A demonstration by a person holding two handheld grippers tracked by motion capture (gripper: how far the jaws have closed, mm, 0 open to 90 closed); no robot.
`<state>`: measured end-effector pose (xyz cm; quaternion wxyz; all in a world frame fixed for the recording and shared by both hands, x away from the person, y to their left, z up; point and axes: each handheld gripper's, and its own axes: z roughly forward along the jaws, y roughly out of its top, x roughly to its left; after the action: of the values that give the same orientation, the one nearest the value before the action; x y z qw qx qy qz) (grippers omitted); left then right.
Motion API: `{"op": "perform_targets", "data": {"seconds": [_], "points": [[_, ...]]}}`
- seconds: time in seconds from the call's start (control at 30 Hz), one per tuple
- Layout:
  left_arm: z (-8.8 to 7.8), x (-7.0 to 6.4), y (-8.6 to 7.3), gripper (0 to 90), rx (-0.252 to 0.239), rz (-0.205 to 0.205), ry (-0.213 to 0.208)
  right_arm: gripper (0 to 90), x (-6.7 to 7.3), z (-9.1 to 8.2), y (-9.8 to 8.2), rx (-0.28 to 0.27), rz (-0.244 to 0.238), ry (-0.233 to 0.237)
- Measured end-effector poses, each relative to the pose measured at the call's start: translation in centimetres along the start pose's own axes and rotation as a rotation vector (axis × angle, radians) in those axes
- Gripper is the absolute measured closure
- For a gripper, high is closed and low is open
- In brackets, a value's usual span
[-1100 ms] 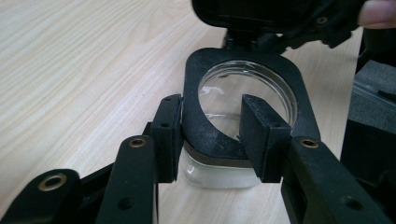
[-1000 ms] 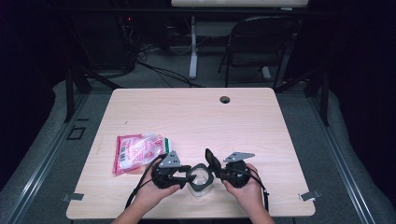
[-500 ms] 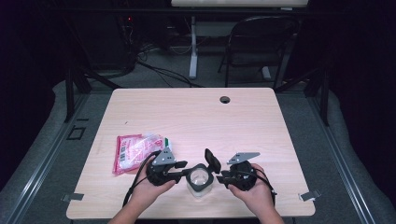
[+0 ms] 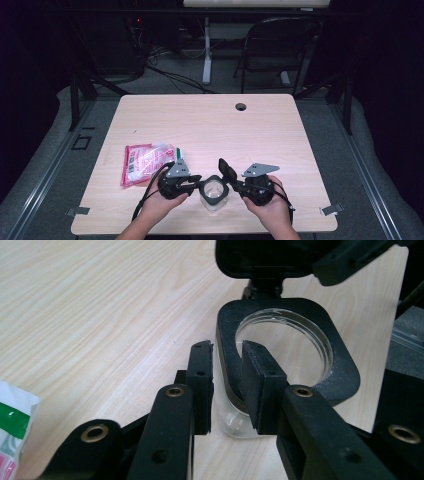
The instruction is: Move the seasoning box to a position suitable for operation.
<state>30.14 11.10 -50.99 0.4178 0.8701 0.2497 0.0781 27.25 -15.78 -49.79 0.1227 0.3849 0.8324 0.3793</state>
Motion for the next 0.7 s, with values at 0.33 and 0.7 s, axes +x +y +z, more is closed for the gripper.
{"op": "perform_targets", "data": {"seconds": [0.33,0.7], "points": [[-0.4,-0.1,-0.6,75.5,-0.011,-0.027,-0.022,85.3,-0.9,0.9,0.6,-0.020,0.023,0.021],[-0.9,-0.6,-1.2,75.5,-0.021,-0.044,-0.033,84.6,-1.4,2.3,1.6,-0.035,0.047,0.052]]}}
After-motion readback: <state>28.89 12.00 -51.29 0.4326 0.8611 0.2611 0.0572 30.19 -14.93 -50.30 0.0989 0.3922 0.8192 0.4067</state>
